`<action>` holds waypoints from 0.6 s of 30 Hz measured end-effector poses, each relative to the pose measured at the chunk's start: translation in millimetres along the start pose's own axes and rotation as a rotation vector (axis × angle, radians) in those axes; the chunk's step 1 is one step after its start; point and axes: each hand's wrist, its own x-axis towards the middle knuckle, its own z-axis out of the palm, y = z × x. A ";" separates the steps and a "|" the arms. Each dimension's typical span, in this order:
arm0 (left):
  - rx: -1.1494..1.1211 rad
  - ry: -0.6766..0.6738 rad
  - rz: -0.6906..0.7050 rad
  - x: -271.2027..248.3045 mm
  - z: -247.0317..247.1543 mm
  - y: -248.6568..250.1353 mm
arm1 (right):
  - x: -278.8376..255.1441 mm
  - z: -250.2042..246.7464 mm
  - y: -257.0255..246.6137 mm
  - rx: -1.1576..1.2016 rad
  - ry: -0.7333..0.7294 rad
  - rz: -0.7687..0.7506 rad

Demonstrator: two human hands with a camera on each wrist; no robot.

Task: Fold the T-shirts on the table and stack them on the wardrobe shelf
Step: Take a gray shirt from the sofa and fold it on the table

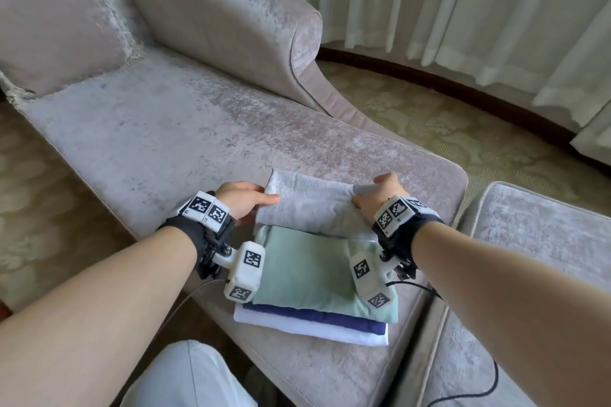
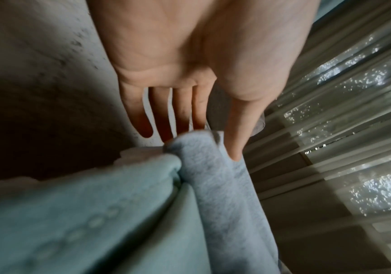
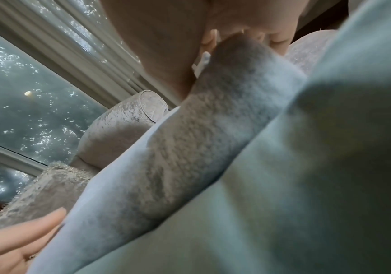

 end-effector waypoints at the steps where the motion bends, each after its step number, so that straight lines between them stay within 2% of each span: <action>1: -0.012 -0.002 -0.011 -3.9 -2.8 1.4 | -2.3 0.1 -2.7 -0.019 0.018 0.005; 4: -0.061 -0.016 -0.041 -22.7 -11.4 5.0 | -11.7 -3.9 -7.7 -0.112 0.102 -0.005; 7: -0.077 -0.014 -0.056 -46.5 -23.1 8.6 | -29.6 -12.2 -9.2 -0.188 0.068 -0.014; 13: -0.193 0.043 -0.001 -102.7 -54.2 21.5 | -77.8 -17.8 -32.0 -0.093 0.020 -0.009; 18: -0.235 0.083 0.080 -144.4 -87.1 19.9 | -119.2 0.5 -54.3 -0.047 0.063 -0.081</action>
